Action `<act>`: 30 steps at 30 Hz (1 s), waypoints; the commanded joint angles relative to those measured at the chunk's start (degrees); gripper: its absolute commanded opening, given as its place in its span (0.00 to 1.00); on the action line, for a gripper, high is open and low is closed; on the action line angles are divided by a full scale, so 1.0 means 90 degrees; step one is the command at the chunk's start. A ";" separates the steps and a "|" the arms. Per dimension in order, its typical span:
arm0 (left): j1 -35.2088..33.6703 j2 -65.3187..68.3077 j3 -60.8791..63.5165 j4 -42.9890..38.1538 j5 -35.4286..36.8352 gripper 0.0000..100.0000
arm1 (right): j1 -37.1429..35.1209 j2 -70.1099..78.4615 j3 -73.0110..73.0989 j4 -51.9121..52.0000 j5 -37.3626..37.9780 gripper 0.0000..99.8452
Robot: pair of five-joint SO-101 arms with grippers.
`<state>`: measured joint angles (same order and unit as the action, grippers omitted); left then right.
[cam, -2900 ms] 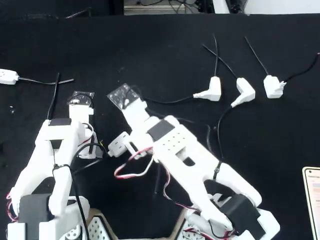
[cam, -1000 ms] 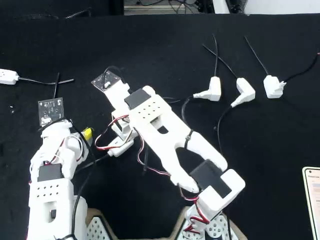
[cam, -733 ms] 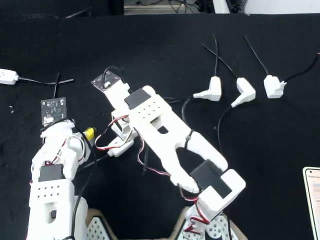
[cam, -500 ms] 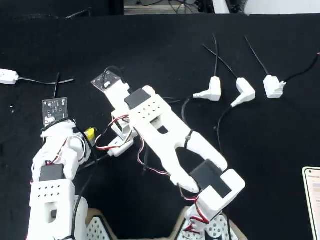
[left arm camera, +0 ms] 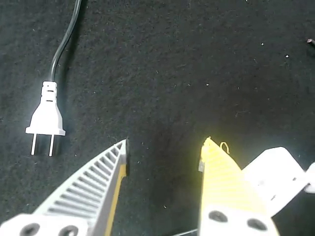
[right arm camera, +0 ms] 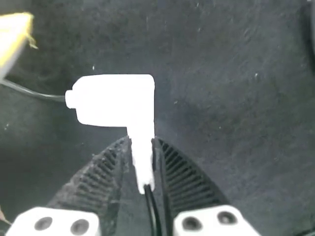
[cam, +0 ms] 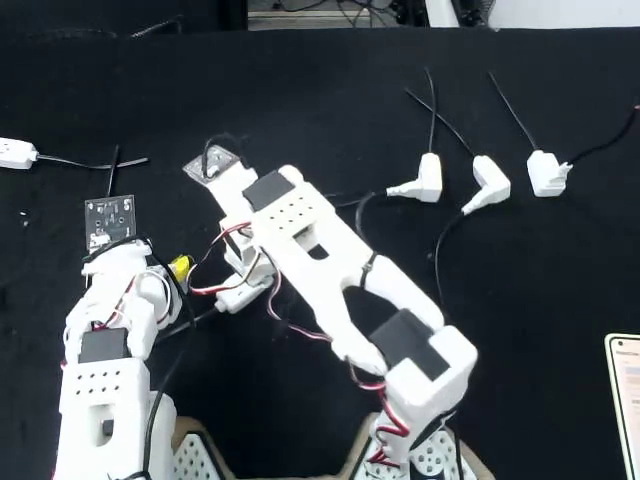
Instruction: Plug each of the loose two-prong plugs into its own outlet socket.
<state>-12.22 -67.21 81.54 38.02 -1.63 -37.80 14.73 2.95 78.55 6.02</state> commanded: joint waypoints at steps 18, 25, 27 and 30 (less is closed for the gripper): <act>0.0063 -0.0107 -0.0044 0.0029 -0.0049 0.24 | 0.0078 0.0249 -0.1167 0.0342 0.0039 0.01; 0.0044 -0.0107 -0.0044 0.0029 -0.0049 0.24 | -0.0137 0.0659 -0.1197 0.0166 0.0020 0.01; 0.0044 -0.0107 -0.0044 0.0029 -0.0049 0.24 | -0.0186 0.0737 -0.1197 0.0166 0.0020 0.01; 0.0044 -0.0107 -0.0044 0.0039 -0.0049 0.24 | -0.0166 0.0689 -0.1216 0.0166 0.0029 0.01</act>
<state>-12.22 -67.21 81.54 38.02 -1.63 -37.89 21.23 -6.02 81.01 6.02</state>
